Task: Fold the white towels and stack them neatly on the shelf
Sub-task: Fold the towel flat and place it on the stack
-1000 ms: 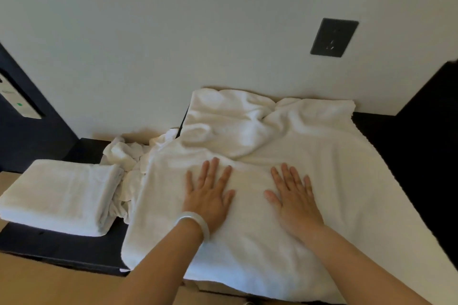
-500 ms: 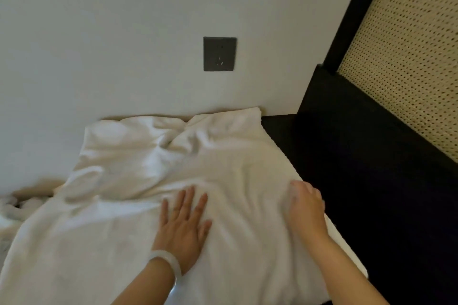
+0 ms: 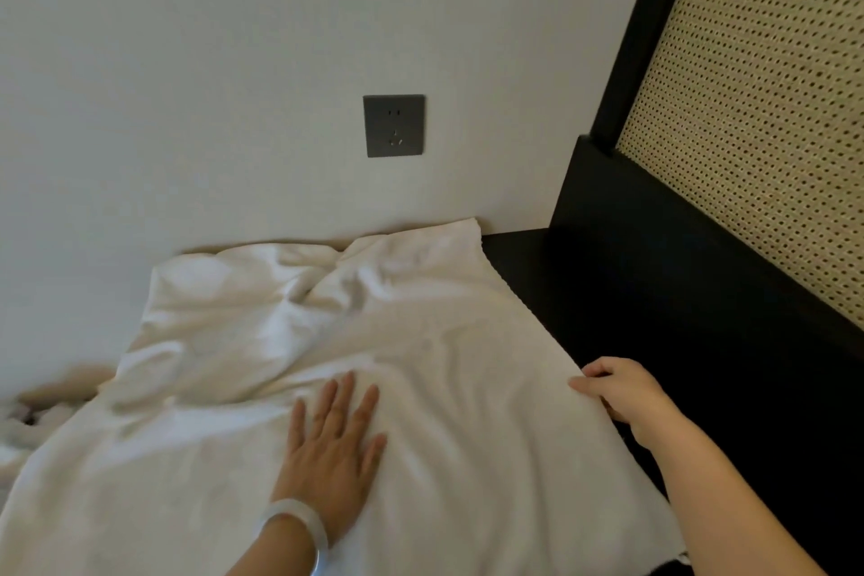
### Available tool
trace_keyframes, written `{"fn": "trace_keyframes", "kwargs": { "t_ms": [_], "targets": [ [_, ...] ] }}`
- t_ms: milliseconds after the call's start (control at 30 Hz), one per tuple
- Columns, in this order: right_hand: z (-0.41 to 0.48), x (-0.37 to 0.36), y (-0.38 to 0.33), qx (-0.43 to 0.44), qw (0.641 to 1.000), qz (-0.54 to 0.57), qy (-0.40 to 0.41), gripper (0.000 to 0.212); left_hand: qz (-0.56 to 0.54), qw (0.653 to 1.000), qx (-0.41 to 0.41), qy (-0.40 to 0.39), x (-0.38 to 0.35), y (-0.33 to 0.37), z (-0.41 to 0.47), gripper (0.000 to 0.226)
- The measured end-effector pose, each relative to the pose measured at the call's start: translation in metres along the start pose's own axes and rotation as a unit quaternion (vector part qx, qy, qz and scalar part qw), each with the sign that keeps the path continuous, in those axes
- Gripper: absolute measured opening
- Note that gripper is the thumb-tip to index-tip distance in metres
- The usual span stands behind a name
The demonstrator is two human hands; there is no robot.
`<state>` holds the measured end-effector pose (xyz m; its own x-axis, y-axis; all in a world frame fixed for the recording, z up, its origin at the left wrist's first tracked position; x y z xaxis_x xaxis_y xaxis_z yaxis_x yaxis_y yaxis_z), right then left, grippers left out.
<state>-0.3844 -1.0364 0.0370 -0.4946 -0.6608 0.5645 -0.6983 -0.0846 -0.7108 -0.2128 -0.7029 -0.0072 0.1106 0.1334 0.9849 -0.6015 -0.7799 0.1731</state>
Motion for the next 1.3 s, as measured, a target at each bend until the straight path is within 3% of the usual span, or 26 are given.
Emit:
{"fn": "trace_keyframes", "kwargs": {
  "t_ms": [100, 233, 400, 633, 733, 833, 900, 933, 1000, 1033, 1133, 1200, 1300],
  "targets": [
    [0.001, -0.001, 0.004, -0.007, 1.0, 0.011, -0.014, 0.017, -0.034, 0.996, -0.039, 0.07, 0.01, 0.002, -0.006, 0.06],
    [0.005, -0.002, 0.005, -0.008, 0.999, 0.023, -0.037, 0.014, -0.059, 0.972, -0.113, 0.198, 0.042, 0.012, -0.016, 0.024],
    [0.007, -0.005, 0.003, -0.013, 0.997, 0.044, -0.068, 0.016, -0.052, 0.975, -0.122, 0.179, 0.039, 0.015, -0.009, 0.017],
    [0.014, 0.007, 0.014, -0.014, 0.998, 0.05, 0.019, 0.013, -0.094, 0.973, -0.125, 0.168, 0.04, 0.001, -0.004, 0.016],
    [0.016, 0.014, 0.015, 0.021, 0.998, 0.003, 0.062, 0.011, -0.069, 0.979, -0.09, 0.17, 0.039, 0.0, -0.01, 0.025],
    [0.011, 0.036, 0.019, 0.043, 0.989, -0.067, 0.122, 0.004, -0.004, 0.989, -0.058, 0.138, 0.027, -0.01, -0.017, 0.047],
    [0.003, 0.053, 0.023, 0.052, 0.98, -0.117, 0.155, 0.007, 0.023, 0.993, -0.048, 0.108, 0.02, -0.012, -0.02, 0.05],
    [0.0, 0.058, 0.021, 0.066, 0.968, -0.172, 0.17, 0.017, 0.03, 0.994, -0.042, 0.092, 0.016, -0.011, -0.02, 0.051],
    [-0.009, 0.05, 0.003, 0.132, 0.9, -0.359, 0.209, 0.042, 0.041, 0.997, -0.019, 0.065, 0.01, -0.004, -0.019, 0.054],
    [-0.012, 0.035, -0.012, 0.198, 0.87, -0.394, 0.22, 0.046, 0.043, 0.997, -0.004, 0.059, 0.01, 0.001, -0.019, 0.057],
    [-0.033, -0.053, -0.057, 0.388, 0.853, -0.328, 0.118, 0.037, 0.045, 0.998, -0.007, 0.04, 0.009, 0.033, -0.018, 0.059],
    [-0.049, -0.122, -0.078, 0.475, 0.821, -0.315, 0.032, 0.039, 0.037, 0.999, -0.017, 0.019, 0.003, 0.049, -0.018, 0.056],
    [-0.056, -0.186, -0.082, 0.52, 0.776, -0.356, -0.029, 0.054, 0.041, 0.998, -0.014, 0.041, -0.003, 0.036, -0.016, 0.059]
  ]
}}
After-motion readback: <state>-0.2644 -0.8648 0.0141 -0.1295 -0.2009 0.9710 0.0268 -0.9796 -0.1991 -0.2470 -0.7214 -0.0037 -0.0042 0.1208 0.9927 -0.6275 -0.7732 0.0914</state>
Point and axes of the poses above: each hand's wrist, its own z-axis towards the middle knuckle, its own x-axis out of the back of the hand, y = z × x, the point moved 9 cm from there along z, towards the middle knuckle, and after that the axes turned 4 degrees about x, right-handed, at the moved point
